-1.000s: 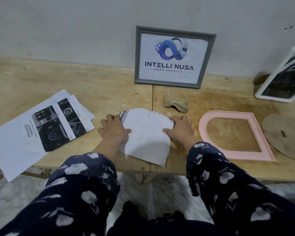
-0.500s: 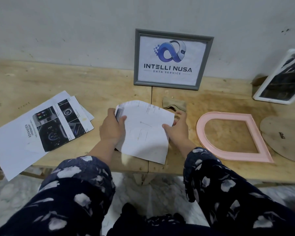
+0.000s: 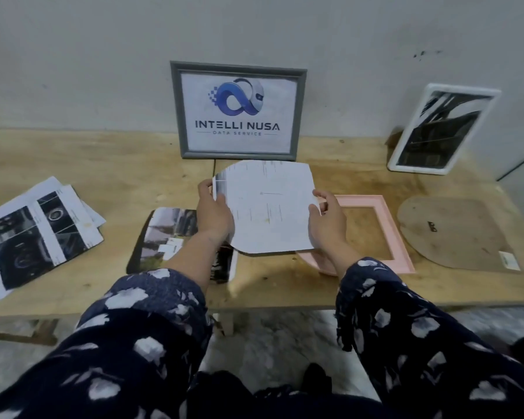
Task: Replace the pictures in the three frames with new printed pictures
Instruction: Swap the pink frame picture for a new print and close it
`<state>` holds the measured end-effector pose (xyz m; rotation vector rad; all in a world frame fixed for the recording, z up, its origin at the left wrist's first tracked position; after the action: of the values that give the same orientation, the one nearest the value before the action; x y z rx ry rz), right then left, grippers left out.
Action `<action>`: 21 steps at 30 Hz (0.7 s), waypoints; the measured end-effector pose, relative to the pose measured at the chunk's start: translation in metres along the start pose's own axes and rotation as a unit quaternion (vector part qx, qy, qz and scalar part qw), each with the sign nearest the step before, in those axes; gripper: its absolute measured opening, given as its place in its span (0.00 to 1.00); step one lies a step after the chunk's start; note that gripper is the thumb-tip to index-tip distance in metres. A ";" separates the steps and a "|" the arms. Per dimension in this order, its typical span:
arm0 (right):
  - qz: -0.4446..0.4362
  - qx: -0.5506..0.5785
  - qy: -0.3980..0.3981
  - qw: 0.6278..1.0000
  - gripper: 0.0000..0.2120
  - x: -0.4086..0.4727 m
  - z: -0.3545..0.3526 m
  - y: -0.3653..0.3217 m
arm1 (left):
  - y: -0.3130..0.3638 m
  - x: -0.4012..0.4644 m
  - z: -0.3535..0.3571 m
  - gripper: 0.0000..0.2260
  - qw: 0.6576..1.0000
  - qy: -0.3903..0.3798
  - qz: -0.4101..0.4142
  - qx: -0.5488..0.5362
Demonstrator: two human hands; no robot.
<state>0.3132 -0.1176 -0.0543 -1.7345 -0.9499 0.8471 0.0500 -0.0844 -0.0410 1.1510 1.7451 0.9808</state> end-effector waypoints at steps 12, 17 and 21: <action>-0.047 -0.284 -0.091 0.953 0.24 0.045 -0.136 0.071 | 0.007 -0.056 0.147 0.30 0.964 -0.087 0.084 0.238; -0.076 -0.331 -0.131 0.931 0.25 0.044 -0.150 0.087 | 0.002 -0.071 0.165 0.38 0.910 -0.061 0.078 0.402; -0.114 -0.337 -0.126 0.926 0.23 0.039 -0.149 0.085 | -0.001 -0.079 0.174 0.28 0.885 -0.082 0.095 0.449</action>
<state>0.4784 -0.1643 -0.0935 -2.0470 -1.7338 0.6323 0.2292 -0.1295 -0.0903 1.9354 2.0135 0.0964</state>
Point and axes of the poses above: each hand's wrist, its own x-axis towards the middle knuckle, its own z-axis out of the palm, y = z × x, the point moved 9 cm from there along x, towards the middle knuckle, and after that the axes turned 5 degrees about x, right-handed, at the moved point
